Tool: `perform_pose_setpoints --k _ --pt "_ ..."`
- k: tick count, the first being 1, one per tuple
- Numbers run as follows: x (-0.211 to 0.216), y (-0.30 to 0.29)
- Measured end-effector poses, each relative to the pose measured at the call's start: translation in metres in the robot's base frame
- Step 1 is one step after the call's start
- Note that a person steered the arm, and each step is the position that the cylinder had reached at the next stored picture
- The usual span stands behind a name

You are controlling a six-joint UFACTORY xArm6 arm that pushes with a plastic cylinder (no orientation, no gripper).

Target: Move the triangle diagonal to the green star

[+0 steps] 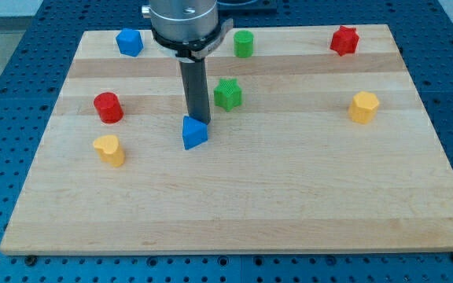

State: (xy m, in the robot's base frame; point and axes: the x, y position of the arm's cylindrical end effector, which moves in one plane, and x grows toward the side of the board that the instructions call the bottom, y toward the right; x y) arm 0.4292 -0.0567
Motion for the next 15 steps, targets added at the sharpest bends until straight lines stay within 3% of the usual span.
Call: perform_pose_setpoints --k 3,10,15 --pt "0.048 0.0" --pt "0.145 -0.062" --pt "0.188 -0.098"
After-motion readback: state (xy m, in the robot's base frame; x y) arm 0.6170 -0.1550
